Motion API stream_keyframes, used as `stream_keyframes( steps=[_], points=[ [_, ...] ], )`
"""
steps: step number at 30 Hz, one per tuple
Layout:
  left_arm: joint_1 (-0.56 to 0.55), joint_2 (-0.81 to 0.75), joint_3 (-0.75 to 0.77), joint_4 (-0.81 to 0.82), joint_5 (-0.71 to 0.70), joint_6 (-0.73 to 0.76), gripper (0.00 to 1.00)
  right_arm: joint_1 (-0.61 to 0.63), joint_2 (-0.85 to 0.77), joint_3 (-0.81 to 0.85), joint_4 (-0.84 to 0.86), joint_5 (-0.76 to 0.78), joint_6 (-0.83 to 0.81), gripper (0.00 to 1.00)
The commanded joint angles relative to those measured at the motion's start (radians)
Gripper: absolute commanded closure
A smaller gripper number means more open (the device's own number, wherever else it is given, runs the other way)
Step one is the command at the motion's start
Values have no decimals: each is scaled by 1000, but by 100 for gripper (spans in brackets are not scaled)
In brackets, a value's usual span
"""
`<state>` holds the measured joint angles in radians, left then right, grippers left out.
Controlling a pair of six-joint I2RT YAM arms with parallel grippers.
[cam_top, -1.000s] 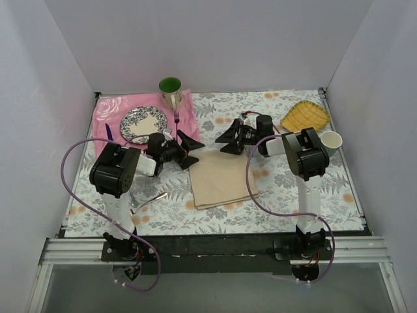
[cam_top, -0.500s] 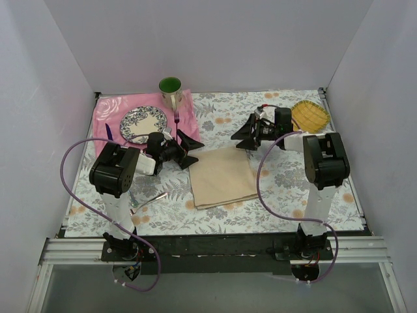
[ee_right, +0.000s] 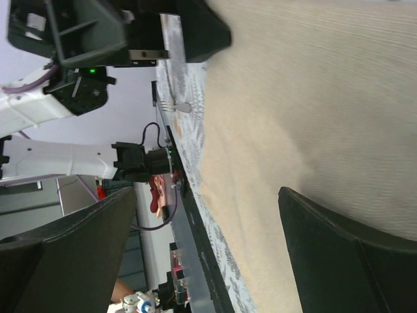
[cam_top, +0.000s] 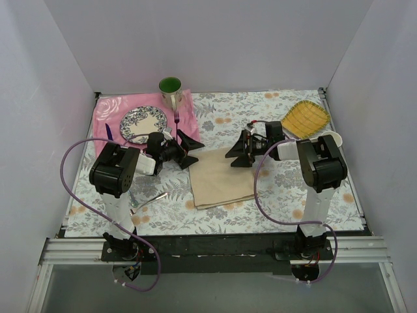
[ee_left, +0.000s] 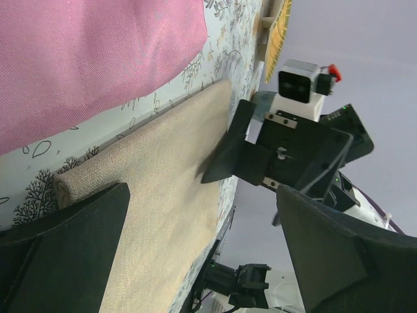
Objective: Fold the napkin into a case and place the utensils inside
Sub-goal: Smooth out the square-folded napkin at the center of the board.
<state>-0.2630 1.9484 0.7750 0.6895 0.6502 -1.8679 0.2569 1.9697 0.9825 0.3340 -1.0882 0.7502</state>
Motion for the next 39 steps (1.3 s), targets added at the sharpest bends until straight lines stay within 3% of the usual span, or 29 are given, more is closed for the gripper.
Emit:
stream_keyframes(
  steps=[1,9,13,16,21,26,34,39],
  points=[
    [15,-14,-17,-88,-58,52,2,-22,49,7,-62,21,-87,1],
    [16,-6,-19,-107,-69,65,2,-88,83,4,-226,17,-268,1],
    [16,-11,-19,-114,-72,75,2,-122,72,96,-483,11,-458,1],
    [16,-11,-20,-105,-70,72,2,-119,28,151,-591,-44,-502,1],
    [16,-5,-11,-99,-63,72,2,-46,-129,116,-557,-102,-413,1],
    [16,-3,-3,-100,-58,72,2,21,-192,-30,-360,-99,-261,1],
    [16,-11,-9,-108,-63,73,2,21,-95,-117,-303,-65,-325,1],
    [16,-17,-14,-130,-75,90,2,-8,-42,-116,-440,-30,-484,1]
  ],
)
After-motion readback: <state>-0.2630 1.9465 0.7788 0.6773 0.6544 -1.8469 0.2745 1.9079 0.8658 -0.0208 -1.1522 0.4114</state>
